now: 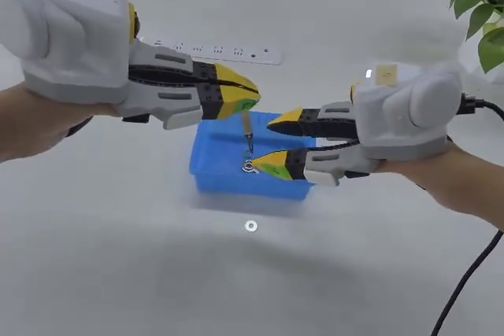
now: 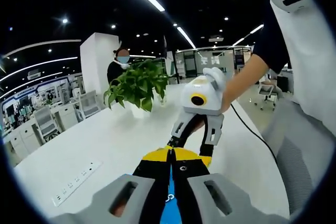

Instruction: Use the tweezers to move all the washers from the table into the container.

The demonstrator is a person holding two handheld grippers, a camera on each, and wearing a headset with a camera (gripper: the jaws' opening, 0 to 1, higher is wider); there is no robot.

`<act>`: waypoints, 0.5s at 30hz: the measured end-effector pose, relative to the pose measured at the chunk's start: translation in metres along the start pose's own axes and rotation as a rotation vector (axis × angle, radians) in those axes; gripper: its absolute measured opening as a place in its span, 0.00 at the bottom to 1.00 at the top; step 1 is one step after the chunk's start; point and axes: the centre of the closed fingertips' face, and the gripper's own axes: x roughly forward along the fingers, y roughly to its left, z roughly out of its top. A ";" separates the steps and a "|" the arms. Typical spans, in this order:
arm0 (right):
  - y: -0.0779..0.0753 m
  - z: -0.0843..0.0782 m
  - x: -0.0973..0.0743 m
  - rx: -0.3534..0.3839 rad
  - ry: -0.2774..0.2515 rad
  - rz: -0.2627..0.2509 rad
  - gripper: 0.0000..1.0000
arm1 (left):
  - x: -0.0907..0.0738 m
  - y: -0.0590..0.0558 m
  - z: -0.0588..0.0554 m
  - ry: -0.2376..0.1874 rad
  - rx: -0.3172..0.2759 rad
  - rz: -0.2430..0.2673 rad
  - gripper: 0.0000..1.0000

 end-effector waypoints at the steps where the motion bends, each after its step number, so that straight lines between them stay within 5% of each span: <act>1: 0.001 0.000 -0.003 0.003 -0.002 -0.007 0.37 | -0.002 -0.002 0.000 0.006 0.005 -0.003 0.04; 9: 0.020 -0.014 -0.030 0.034 0.011 -0.042 0.41 | -0.017 -0.022 0.010 0.000 0.008 -0.014 0.04; 15: 0.042 -0.021 -0.044 0.095 0.001 -0.042 0.49 | -0.022 -0.041 0.005 0.000 -0.016 -0.001 0.04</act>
